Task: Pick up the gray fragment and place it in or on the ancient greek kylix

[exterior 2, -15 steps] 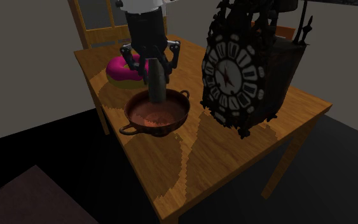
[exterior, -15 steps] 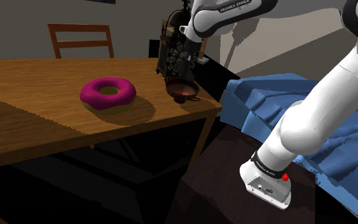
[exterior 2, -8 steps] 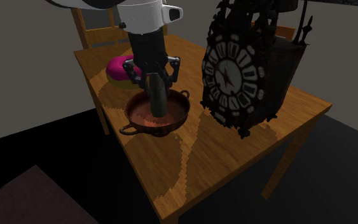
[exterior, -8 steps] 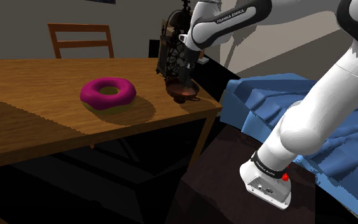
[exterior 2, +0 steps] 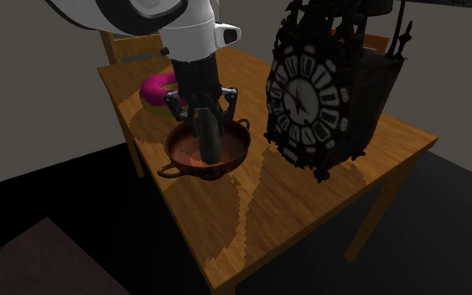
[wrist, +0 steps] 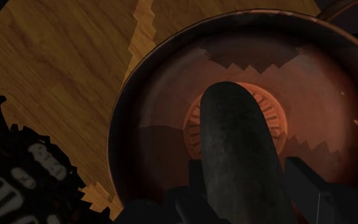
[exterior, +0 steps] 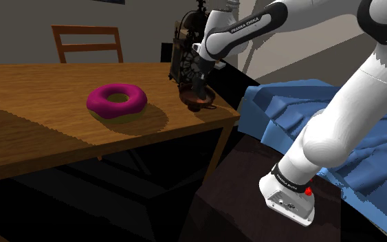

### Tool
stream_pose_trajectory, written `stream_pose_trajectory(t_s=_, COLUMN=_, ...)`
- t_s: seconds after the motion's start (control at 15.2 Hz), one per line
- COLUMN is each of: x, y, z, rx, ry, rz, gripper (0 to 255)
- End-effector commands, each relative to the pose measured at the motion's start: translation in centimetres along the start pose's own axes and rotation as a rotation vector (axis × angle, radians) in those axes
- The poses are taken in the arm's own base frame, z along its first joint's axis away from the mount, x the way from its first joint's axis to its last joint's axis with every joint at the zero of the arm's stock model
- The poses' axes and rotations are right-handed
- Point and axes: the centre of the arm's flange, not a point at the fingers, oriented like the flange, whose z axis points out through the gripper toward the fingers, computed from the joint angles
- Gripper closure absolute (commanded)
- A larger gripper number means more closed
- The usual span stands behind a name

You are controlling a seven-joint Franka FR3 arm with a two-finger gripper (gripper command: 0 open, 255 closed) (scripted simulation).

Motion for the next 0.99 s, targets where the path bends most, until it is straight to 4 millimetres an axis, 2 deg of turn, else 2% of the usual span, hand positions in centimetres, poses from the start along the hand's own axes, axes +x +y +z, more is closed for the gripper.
stream_pose_trajectory(t_s=0.0, x=0.0, y=0.0, z=0.0, rx=0.000, ry=0.000, rz=0.000, gripper=255)
stream_pose_trajectory(t_s=0.13, x=0.0, y=0.0, z=0.0, rx=0.000, ry=0.000, rz=0.000, gripper=255)
stream_pose_trajectory(t_s=0.2, x=0.0, y=0.0, z=0.0, rx=0.000, ry=0.000, rz=0.000, gripper=0)
stream_pose_trajectory(t_s=0.53, x=0.0, y=0.0, z=0.0, rx=0.000, ry=0.000, rz=0.000, gripper=0)
stream_pose_trajectory(t_s=0.79, x=0.0, y=0.0, z=-5.0, rx=0.000, ry=0.000, rz=0.000, gripper=0)
stream_pose_trajectory(t_s=0.92, x=0.0, y=0.0, z=-5.0, rx=0.000, ry=0.000, rz=0.000, gripper=0)
